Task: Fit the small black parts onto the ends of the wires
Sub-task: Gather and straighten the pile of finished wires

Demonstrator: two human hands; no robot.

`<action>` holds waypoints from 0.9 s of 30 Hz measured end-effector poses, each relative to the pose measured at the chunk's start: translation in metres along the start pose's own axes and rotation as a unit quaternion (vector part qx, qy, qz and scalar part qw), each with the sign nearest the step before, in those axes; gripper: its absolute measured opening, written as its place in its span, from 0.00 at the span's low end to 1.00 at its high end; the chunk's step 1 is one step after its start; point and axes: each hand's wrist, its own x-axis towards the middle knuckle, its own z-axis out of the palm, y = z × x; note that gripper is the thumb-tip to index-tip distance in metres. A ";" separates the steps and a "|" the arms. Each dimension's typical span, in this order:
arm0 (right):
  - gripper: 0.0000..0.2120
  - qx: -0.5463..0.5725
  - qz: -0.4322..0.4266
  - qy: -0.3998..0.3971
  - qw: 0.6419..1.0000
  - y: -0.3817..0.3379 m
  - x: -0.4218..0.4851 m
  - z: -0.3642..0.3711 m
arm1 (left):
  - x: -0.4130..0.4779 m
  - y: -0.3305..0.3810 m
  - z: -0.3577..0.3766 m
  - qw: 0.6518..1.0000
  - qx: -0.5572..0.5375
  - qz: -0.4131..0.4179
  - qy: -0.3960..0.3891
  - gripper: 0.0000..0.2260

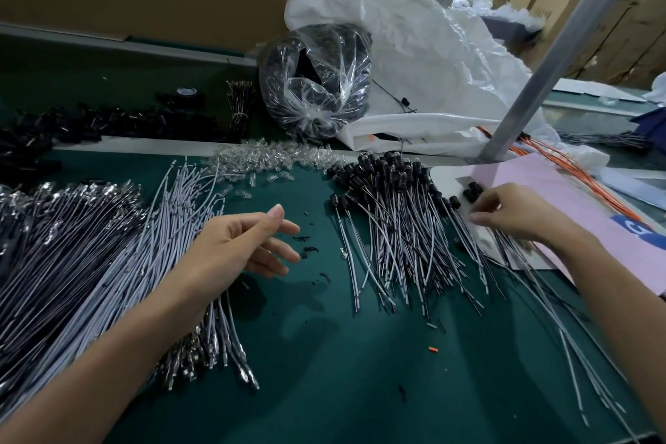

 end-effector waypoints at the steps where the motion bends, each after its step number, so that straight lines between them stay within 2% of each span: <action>1: 0.11 0.028 0.008 -0.025 0.999 -0.004 -0.003 0.003 | 0.000 -0.001 0.001 1.000 0.003 0.000 0.000 0.20; 3: 0.17 0.035 0.014 -0.020 0.999 -0.014 -0.005 0.012 | 0.000 -0.002 0.002 1.000 0.012 0.000 -0.002 0.20; 5: 0.16 0.021 0.023 0.022 0.999 -0.023 -0.005 0.021 | 0.000 -0.002 0.002 1.000 0.018 0.001 -0.004 0.19; 8: 0.14 0.085 0.049 0.041 0.994 -0.028 -0.004 0.022 | -0.001 0.000 0.001 1.000 0.013 0.000 -0.003 0.19; 11: 0.12 0.200 0.037 -0.034 0.978 -0.033 -0.008 0.011 | -0.001 0.000 -0.001 1.000 0.011 0.001 0.000 0.19; 12: 0.11 0.201 0.029 -0.063 0.977 -0.034 -0.011 0.008 | -0.001 0.000 0.000 1.000 0.012 0.001 -0.001 0.19; 16: 0.10 0.010 -0.029 -0.063 0.998 -0.025 -0.022 -0.001 | 0.000 -0.001 0.001 1.000 0.017 0.002 -0.005 0.20; 19: 0.07 -0.027 -0.041 -0.098 0.994 -0.019 -0.030 0.008 | 0.000 -0.002 0.000 1.000 0.019 0.004 -0.008 0.19; 22: 0.04 -0.028 -0.033 -0.050 0.998 -0.013 -0.029 0.014 | -0.001 -0.003 0.000 1.000 0.020 0.005 -0.010 0.18; 25: 0.05 0.013 0.005 -0.006 1.000 -0.002 -0.019 0.000 | 0.001 -0.003 0.000 1.000 0.020 0.004 -0.009 0.18; 27: 0.04 0.034 0.012 0.063 0.997 0.004 -0.007 -0.012 | 0.001 -0.004 0.000 1.000 0.018 0.003 -0.010 0.18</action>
